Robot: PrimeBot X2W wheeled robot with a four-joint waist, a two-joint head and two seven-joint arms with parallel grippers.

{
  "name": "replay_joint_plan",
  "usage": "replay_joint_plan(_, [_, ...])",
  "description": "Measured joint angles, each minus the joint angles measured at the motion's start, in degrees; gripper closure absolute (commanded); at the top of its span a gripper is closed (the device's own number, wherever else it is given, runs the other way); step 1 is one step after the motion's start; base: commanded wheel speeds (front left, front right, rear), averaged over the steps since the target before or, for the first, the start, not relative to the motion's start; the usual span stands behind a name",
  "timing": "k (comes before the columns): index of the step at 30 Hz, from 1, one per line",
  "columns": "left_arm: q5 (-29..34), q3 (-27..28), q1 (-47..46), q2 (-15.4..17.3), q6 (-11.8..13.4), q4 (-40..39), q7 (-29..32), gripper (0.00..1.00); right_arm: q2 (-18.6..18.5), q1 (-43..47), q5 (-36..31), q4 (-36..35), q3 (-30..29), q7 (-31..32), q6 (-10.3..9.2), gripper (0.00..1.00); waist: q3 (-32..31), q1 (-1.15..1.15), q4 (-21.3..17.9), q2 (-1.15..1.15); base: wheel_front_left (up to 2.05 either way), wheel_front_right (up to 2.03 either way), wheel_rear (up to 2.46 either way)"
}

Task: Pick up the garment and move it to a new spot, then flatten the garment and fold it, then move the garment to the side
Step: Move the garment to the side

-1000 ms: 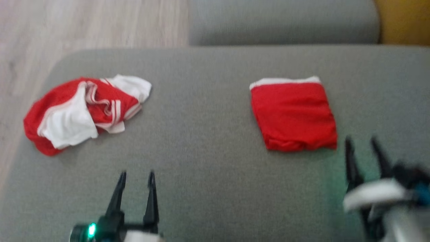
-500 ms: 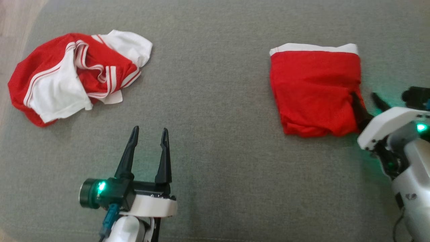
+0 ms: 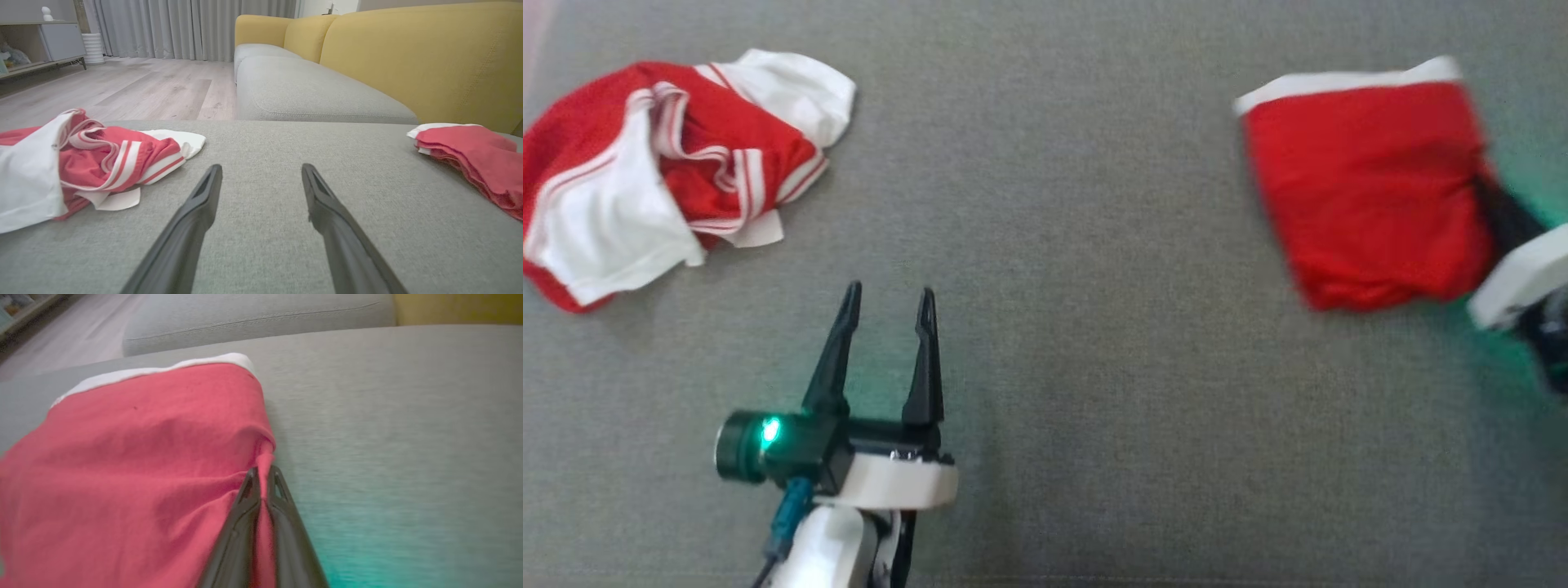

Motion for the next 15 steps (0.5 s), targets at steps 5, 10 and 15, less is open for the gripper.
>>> replay_joint_plan(5, [0.43,0.11,-2.85,-0.02,-0.58,-1.1,-0.01,0.0,-8.35,-2.5,-1.24,1.82,-0.69,0.12,0.0,1.0,3.67,0.01,-1.37,0.0,0.0,0.0,0.0])
replay_joint_plan(10, [0.57,0.26,-5.67,-0.04,-1.37,-1.21,-0.01,0.0,-17.09,-3.38,-4.83,2.55,-5.72,-0.42,0.0,1.0,8.11,0.01,-2.86,0.0,0.0,0.0,0.0])
replay_joint_plan(15, [0.47,-0.02,-8.65,-0.05,-1.57,-1.25,-0.01,0.0,-21.34,-3.48,-8.21,2.78,-12.65,-2.52,0.0,1.0,12.05,0.01,-4.22,0.0,0.0,0.0,0.0])
